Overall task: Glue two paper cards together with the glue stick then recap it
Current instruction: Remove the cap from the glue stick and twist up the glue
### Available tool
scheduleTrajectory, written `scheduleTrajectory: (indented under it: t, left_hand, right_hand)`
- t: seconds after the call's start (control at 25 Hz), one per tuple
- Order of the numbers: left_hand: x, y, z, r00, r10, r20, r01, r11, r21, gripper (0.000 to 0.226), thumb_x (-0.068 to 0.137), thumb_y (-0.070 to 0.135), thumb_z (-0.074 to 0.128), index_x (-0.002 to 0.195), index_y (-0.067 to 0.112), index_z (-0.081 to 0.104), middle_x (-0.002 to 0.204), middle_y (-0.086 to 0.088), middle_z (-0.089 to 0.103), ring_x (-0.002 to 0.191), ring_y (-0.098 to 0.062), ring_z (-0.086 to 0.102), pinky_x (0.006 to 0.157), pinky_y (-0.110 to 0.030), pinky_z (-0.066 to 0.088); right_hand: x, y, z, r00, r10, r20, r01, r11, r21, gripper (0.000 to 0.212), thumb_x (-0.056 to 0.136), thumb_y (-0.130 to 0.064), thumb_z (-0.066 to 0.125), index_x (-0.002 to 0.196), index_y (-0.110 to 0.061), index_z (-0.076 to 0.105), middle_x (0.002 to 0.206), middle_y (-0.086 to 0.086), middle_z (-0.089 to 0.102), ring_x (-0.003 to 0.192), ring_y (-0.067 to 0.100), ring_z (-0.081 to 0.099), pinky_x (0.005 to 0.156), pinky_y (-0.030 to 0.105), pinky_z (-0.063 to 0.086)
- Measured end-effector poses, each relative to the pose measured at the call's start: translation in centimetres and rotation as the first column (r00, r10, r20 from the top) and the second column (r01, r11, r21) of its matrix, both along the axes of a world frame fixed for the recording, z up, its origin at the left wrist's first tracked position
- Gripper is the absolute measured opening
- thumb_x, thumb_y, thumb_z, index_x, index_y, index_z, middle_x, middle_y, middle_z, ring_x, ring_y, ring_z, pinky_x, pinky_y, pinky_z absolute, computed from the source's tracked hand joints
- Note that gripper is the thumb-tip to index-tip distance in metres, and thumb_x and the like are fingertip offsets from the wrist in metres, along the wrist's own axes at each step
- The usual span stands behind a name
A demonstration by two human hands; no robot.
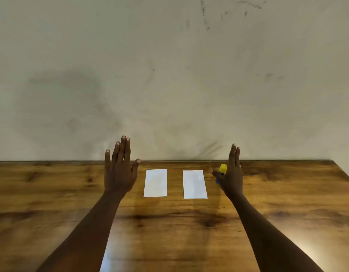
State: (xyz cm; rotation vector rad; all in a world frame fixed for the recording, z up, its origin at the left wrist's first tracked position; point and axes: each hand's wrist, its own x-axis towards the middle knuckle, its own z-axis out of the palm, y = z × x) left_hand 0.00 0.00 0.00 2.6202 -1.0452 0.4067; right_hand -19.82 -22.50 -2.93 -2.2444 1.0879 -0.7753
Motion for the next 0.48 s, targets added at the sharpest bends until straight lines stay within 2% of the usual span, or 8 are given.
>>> scheduleTrajectory:
  t: [0.08,0.16,0.2,0.24,0.28,0.4,0.48]
  left_hand:
    - [0.0,0.0,-0.2,1.0,0.023,0.018,-0.023,1.0,0.013,0.074,0.088,0.056,-0.003,0.143,0.008,0.01,0.15,-0.004,0.007,0.139,-0.021,0.011,0.114,-0.047,0.014]
    - [0.1,0.1,-1.2,0.998,0.031,0.058,-0.033,0.999,0.023,0.076,0.087,0.057,-0.006,0.143,0.008,0.011,0.15,-0.005,0.008,0.138,-0.022,0.011,0.114,-0.047,0.013]
    - [0.2,0.1,-1.5,0.997,0.034,0.067,-0.035,0.999,0.013,0.077,0.086,0.057,-0.007,0.143,0.008,0.011,0.15,-0.006,0.009,0.138,-0.022,0.012,0.113,-0.047,0.014]
    - [0.4,0.1,-1.5,0.998,0.036,0.061,-0.037,0.999,0.018,0.078,0.086,0.057,-0.007,0.143,0.008,0.012,0.151,-0.007,0.01,0.139,-0.023,0.012,0.113,-0.048,0.014]
    - [0.5,0.2,-1.5,0.998,0.036,0.051,-0.037,0.999,0.023,0.078,0.086,0.058,-0.007,0.143,0.008,0.012,0.151,-0.008,0.012,0.139,-0.024,0.014,0.113,-0.048,0.014]
    - [0.7,0.4,-1.1,0.999,0.024,0.043,-0.027,0.998,0.055,0.076,0.086,0.057,-0.006,0.144,0.01,0.012,0.153,-0.01,0.014,0.14,-0.028,0.017,0.114,-0.049,0.014]
    - [0.9,0.2,-0.5,0.999,0.021,0.03,-0.022,0.999,0.048,0.069,0.089,0.052,0.005,0.144,0.01,0.011,0.153,-0.01,0.015,0.141,-0.028,0.017,0.114,-0.05,0.014]
  right_hand:
    - [0.3,-0.3,-0.8,0.989,-0.082,0.124,0.069,0.992,0.107,0.105,0.064,-0.005,0.078,0.142,-0.013,0.009,0.145,0.017,0.035,0.117,0.039,0.049,0.081,0.033,0.042]
    - [0.5,-0.3,-2.2,0.982,-0.153,0.113,0.13,0.974,0.185,0.072,0.065,-0.004,0.077,0.128,-0.006,0.042,0.113,0.028,0.06,0.098,0.044,0.057,0.068,0.033,0.043]
    - [0.6,-0.6,-2.7,0.98,-0.174,0.097,0.15,0.965,0.217,0.05,0.066,-0.007,0.077,0.109,0.0,0.054,0.098,0.029,0.063,0.086,0.043,0.058,0.062,0.032,0.04]
    - [0.8,-0.8,-3.0,0.978,-0.191,0.086,0.165,0.954,0.25,0.035,0.067,-0.009,0.076,0.093,0.005,0.057,0.088,0.03,0.064,0.076,0.04,0.056,0.058,0.032,0.036]
    - [0.9,-1.1,-3.3,0.978,-0.189,0.084,0.16,0.95,0.268,0.031,0.068,-0.011,0.076,0.084,0.007,0.056,0.082,0.03,0.064,0.069,0.035,0.052,0.057,0.032,0.034]
    - [1.3,-1.2,-3.0,0.985,-0.154,0.082,0.124,0.948,0.292,0.03,0.07,-0.016,0.075,0.074,0.005,0.055,0.072,0.026,0.062,0.063,0.028,0.048,0.055,0.028,0.033]
    - [1.8,-0.9,-1.9,0.989,-0.077,0.126,0.036,0.954,0.299,0.029,0.073,-0.019,0.072,0.069,0.001,0.051,0.064,0.021,0.056,0.059,0.028,0.047,0.053,0.028,0.032]
